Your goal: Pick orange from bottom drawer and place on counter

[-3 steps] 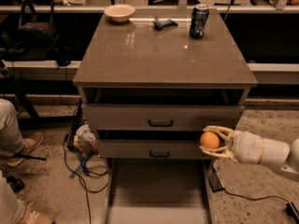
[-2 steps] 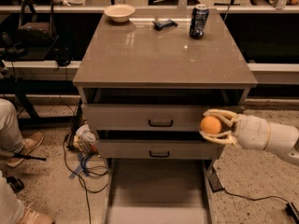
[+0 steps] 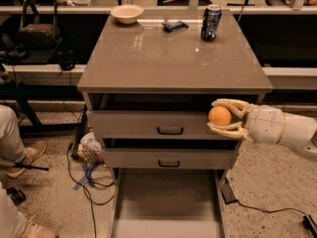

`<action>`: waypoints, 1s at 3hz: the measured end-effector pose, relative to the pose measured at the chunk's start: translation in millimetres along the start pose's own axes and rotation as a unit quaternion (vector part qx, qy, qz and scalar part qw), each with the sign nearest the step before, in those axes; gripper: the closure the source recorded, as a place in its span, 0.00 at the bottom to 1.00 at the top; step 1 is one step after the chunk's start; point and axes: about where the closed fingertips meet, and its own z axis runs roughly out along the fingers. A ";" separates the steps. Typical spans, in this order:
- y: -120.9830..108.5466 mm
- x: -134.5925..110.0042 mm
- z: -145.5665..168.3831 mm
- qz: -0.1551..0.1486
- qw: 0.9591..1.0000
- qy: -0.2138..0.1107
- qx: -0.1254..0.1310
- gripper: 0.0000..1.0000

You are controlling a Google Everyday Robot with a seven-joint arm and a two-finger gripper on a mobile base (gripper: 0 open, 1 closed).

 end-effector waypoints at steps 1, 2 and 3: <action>-22.9 -23.4 32.1 -0.001 1.000 0.000 -0.021 1.00; -70.4 -46.7 86.3 0.028 0.998 0.037 -0.042 1.00; -96.4 -45.0 114.5 0.065 0.995 0.068 -0.038 1.00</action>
Offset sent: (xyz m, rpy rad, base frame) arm 0.1015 0.0959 0.1057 -0.1168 0.1684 0.0181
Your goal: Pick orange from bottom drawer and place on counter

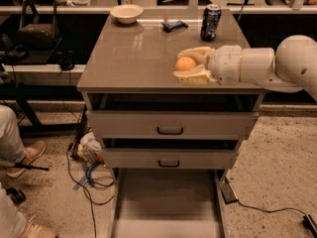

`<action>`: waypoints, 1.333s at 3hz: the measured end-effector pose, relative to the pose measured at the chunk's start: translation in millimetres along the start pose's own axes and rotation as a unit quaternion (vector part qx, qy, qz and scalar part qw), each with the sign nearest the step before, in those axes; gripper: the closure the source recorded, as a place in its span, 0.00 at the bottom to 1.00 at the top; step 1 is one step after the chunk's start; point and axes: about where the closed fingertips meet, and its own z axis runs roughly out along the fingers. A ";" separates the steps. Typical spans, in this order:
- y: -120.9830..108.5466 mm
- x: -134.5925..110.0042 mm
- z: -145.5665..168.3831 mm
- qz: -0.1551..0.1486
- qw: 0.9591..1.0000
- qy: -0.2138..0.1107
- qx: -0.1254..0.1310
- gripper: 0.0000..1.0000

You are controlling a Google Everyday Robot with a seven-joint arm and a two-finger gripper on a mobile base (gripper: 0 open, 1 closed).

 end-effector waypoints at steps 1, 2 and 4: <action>-24.3 5.0 31.6 0.033 0.999 0.010 -0.001 1.00; -57.1 10.8 68.8 0.053 0.999 0.003 0.007 1.00; -64.3 22.1 84.6 0.064 0.998 0.003 0.000 1.00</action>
Offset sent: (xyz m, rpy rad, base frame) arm 0.1248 0.0519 -0.0078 0.0673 0.1255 -0.0778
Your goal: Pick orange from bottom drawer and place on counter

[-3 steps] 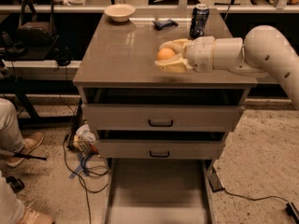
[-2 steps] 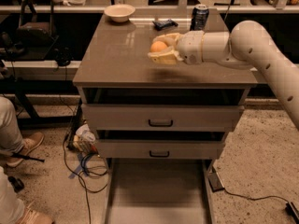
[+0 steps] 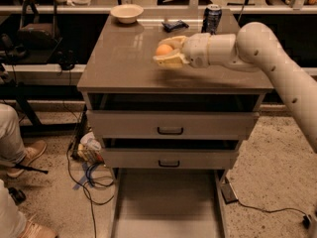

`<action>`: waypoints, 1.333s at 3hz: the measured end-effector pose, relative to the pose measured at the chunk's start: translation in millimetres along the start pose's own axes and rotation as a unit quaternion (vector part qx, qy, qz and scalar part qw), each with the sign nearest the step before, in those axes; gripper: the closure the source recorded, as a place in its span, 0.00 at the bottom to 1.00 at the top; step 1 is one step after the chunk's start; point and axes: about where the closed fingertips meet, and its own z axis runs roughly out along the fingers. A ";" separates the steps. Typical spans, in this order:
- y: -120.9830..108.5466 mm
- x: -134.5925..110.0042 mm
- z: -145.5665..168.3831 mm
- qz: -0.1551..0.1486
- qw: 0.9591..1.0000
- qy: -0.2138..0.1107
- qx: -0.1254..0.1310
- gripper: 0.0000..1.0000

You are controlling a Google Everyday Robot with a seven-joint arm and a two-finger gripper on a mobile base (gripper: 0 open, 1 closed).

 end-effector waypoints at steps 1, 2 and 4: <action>-21.9 21.9 31.5 0.024 1.000 -0.003 -0.012 1.00; -45.6 33.0 56.3 0.043 0.999 0.005 -0.008 0.92; -73.4 46.1 83.5 0.086 0.996 0.016 0.008 0.51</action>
Offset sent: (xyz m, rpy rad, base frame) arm 0.1154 0.0343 -0.0402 0.0206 0.1420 -0.0528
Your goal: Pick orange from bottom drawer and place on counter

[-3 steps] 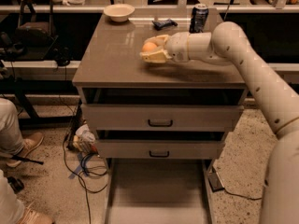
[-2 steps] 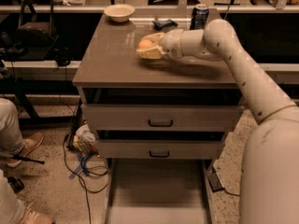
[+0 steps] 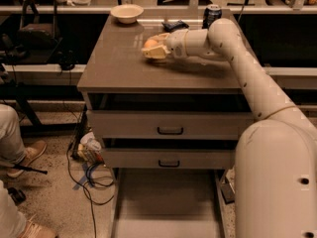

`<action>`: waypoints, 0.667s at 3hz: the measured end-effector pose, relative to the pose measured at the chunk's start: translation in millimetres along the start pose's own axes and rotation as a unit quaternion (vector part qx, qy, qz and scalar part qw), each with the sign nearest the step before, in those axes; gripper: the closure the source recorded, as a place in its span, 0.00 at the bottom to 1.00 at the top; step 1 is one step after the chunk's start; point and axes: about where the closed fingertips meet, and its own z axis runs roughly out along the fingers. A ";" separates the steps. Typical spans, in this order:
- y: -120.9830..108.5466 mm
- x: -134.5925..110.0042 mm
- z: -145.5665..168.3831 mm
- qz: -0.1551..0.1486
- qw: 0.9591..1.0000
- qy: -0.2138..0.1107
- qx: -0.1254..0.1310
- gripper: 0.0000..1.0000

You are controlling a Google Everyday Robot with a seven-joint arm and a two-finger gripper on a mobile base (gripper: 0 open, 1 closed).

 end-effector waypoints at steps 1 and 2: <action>-7.3 2.4 3.7 0.019 1.000 0.000 0.005 0.20; -11.6 2.2 0.8 0.029 0.999 -0.006 0.012 0.00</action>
Offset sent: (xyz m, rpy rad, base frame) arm 0.0148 -0.0183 0.0040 0.0567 0.0435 -0.0689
